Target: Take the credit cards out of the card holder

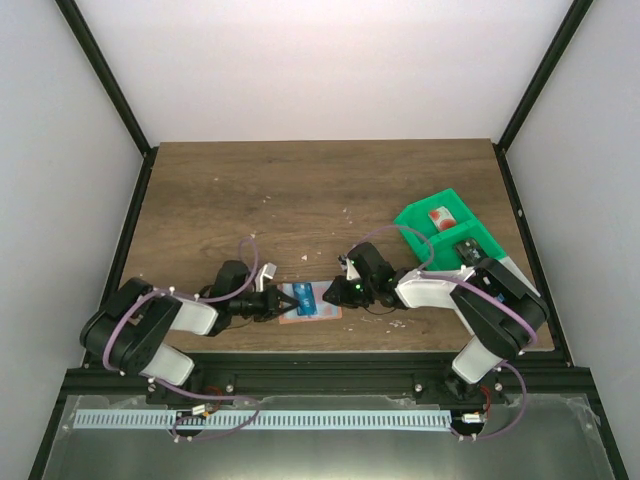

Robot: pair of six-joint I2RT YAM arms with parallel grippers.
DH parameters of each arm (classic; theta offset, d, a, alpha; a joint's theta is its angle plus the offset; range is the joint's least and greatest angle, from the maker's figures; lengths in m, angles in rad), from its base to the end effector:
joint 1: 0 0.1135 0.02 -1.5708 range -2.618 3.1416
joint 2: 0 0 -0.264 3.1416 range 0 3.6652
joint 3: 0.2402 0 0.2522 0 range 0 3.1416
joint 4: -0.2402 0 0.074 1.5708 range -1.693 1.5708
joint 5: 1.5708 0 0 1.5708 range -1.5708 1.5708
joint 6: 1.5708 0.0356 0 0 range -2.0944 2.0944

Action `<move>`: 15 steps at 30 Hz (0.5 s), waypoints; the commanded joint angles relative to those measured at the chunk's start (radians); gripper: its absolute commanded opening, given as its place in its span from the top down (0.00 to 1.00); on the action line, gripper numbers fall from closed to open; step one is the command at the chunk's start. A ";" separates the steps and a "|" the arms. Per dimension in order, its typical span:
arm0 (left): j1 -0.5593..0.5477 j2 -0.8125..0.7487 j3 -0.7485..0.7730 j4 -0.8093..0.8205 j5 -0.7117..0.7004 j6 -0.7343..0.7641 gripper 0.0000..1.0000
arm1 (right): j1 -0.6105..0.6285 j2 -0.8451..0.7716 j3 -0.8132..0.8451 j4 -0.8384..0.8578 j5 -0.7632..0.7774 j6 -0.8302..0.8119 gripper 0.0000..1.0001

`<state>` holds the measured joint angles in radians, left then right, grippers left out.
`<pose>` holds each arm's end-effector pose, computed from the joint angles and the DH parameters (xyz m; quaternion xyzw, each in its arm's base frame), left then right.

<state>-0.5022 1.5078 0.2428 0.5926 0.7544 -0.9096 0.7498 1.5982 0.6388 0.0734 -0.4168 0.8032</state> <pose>0.1745 -0.1237 0.0992 -0.0128 0.8525 -0.5144 0.0920 0.1983 0.2043 0.1287 -0.0448 0.9231 0.3692 0.0978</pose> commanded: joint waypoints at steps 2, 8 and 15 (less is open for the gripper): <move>0.028 -0.098 -0.033 -0.030 -0.020 -0.017 1.00 | 0.011 0.009 -0.013 -0.054 0.062 0.001 0.83; 0.031 -0.224 -0.029 -0.113 -0.082 -0.017 1.00 | 0.011 -0.032 -0.009 -0.060 0.067 0.014 0.82; 0.034 -0.386 -0.044 -0.133 -0.143 -0.068 1.00 | 0.011 -0.144 -0.029 0.006 -0.002 0.067 0.79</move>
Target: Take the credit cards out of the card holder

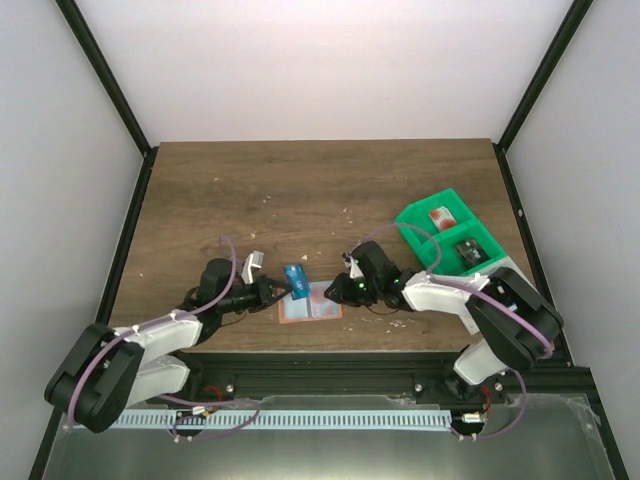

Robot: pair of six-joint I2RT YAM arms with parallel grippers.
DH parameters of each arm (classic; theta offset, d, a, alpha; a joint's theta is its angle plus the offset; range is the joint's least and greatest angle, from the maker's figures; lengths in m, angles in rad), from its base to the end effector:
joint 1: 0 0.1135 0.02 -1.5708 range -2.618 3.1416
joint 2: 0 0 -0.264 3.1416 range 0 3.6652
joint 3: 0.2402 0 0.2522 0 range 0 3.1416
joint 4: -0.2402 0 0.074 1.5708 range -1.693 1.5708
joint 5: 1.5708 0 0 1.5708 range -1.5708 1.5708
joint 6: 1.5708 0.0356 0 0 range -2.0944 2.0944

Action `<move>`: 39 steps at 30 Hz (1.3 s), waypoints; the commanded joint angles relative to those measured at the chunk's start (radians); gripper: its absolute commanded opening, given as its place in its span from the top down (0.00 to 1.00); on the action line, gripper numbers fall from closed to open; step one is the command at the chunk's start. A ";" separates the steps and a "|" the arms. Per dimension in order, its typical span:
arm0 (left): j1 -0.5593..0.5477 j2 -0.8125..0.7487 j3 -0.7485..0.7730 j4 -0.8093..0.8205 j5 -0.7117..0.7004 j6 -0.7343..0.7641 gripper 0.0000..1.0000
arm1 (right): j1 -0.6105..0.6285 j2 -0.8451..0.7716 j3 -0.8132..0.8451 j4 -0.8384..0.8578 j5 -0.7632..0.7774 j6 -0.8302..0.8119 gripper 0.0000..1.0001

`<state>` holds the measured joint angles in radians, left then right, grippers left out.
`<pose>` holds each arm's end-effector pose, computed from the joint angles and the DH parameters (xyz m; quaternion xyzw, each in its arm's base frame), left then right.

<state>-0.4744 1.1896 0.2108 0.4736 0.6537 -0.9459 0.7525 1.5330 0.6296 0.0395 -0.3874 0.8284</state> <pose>0.1660 -0.1096 0.1393 -0.0320 0.8313 -0.5233 0.1845 0.1939 0.2000 0.1407 -0.0316 0.9225 0.3684 0.1106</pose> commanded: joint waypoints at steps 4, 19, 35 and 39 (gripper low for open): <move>0.007 -0.135 -0.015 0.027 -0.031 -0.090 1.00 | 0.009 -0.162 -0.082 0.222 -0.108 0.133 0.73; 0.006 -0.181 -0.089 0.351 0.034 -0.315 1.00 | 0.011 -0.142 -0.086 0.512 -0.220 0.341 0.58; 0.007 -0.127 -0.030 0.308 0.136 -0.249 0.59 | 0.020 -0.197 -0.102 0.482 -0.278 0.189 1.00; 0.009 -0.189 0.042 0.075 0.178 -0.113 0.49 | 0.019 -0.258 -0.112 0.404 -0.335 0.092 1.00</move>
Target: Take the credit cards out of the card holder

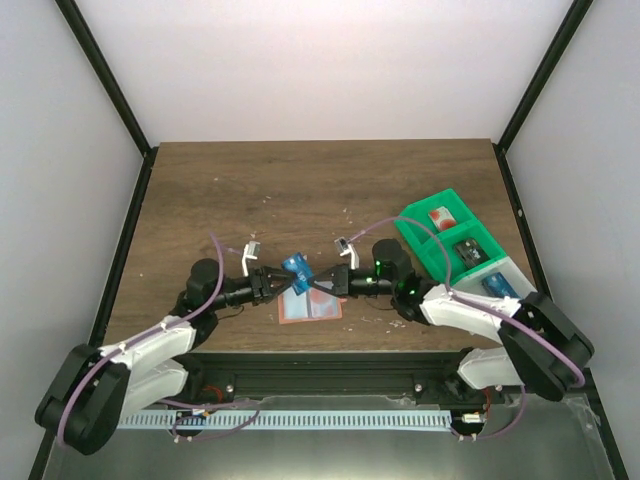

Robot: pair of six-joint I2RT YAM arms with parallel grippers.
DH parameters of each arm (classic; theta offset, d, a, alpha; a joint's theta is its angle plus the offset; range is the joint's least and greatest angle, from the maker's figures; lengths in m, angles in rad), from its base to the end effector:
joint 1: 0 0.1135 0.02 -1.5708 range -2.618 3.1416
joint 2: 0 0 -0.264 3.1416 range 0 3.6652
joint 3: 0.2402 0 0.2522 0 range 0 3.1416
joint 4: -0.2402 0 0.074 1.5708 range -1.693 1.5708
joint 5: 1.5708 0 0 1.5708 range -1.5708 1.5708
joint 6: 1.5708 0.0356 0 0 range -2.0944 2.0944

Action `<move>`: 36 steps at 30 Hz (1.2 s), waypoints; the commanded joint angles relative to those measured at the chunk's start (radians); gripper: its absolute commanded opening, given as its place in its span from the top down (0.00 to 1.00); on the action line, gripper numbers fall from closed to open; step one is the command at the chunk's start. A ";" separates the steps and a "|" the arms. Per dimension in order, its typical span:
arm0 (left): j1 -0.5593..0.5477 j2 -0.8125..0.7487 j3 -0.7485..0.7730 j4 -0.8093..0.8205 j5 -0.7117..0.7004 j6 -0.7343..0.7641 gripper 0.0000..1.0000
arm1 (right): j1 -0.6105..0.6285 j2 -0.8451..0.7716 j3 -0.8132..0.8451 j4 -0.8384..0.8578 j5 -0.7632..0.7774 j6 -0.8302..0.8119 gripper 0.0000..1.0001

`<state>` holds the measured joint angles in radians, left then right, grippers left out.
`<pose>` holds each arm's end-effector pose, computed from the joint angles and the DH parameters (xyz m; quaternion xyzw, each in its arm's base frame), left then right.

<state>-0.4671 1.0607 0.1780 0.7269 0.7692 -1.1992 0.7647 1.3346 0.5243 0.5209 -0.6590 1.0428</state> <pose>0.1597 -0.1083 0.1773 -0.0245 0.7451 -0.6376 0.1942 0.1786 0.2016 0.2049 -0.0864 0.7780 0.6048 0.1461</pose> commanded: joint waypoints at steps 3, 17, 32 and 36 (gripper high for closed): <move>0.004 -0.108 0.102 -0.268 0.060 0.207 0.47 | 0.007 -0.103 -0.026 -0.072 -0.131 -0.165 1.00; 0.005 -0.140 0.164 -0.328 0.168 0.275 0.84 | 0.007 -0.192 -0.005 -0.183 -0.218 -0.285 0.99; 0.005 -0.112 0.008 0.113 -0.065 -0.028 1.00 | 0.008 -0.121 -0.132 0.317 -0.012 0.197 0.64; 0.005 -0.075 -0.017 0.238 -0.113 -0.089 1.00 | 0.011 -0.103 -0.120 0.317 0.027 0.229 0.64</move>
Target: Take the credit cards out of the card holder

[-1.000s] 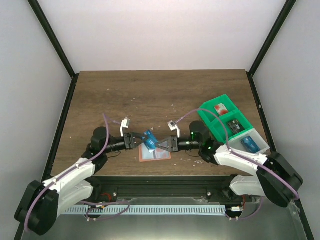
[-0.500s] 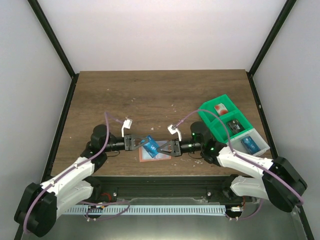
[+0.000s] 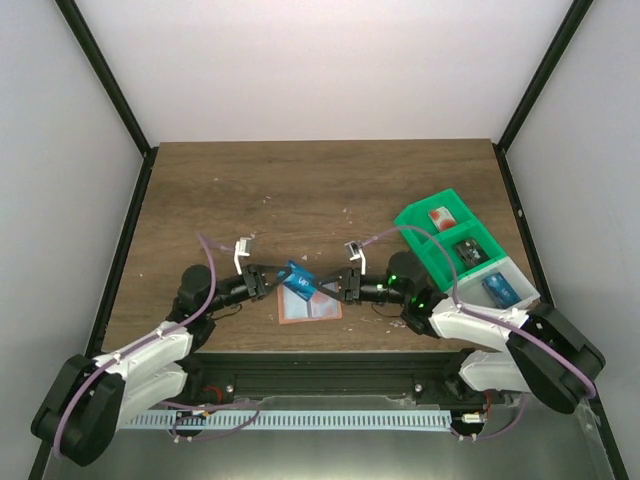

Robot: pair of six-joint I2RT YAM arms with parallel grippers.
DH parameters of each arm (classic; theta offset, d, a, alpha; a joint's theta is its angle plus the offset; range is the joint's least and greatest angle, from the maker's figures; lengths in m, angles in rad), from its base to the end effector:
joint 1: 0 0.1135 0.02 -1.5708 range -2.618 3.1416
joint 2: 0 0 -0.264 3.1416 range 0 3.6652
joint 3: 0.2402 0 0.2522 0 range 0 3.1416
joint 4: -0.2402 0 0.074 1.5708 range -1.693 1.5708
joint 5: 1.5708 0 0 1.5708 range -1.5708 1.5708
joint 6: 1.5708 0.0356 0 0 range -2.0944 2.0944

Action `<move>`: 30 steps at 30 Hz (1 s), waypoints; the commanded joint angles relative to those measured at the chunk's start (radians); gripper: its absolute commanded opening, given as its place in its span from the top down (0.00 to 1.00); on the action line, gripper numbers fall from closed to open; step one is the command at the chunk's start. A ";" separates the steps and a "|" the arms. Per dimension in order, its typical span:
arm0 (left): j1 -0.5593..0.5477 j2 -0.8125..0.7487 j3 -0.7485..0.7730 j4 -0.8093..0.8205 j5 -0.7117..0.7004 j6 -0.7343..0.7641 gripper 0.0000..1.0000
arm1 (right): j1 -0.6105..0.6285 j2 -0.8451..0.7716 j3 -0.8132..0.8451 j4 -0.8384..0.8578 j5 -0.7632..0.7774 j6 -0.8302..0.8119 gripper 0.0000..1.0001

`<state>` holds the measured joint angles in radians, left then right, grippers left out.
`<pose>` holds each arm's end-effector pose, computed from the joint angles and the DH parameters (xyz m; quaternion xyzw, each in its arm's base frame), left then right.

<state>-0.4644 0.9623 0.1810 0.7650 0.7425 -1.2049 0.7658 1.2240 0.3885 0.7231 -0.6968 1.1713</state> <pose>0.1551 -0.1046 0.1986 -0.0032 0.7113 -0.6580 0.2472 0.1570 0.1826 0.2090 -0.0817 0.7324 0.6603 0.1450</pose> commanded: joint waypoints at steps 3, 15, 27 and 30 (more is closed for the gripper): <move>0.003 0.038 -0.011 0.194 -0.104 -0.074 1.00 | 0.010 0.010 0.029 0.091 0.095 0.102 0.65; 0.001 0.031 -0.021 0.208 -0.151 -0.083 1.00 | 0.020 0.069 0.065 0.092 0.110 0.114 0.78; 0.000 0.036 -0.031 0.216 -0.160 -0.082 1.00 | 0.023 0.100 0.074 0.141 0.100 0.122 0.91; 0.000 0.036 -0.031 0.208 -0.157 -0.082 1.00 | 0.023 0.101 0.069 0.154 0.098 0.120 0.99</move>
<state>-0.4644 0.9981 0.1604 0.9394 0.5888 -1.2861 0.7788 1.3193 0.4297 0.8303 -0.5991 1.2961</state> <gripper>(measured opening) 0.020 0.034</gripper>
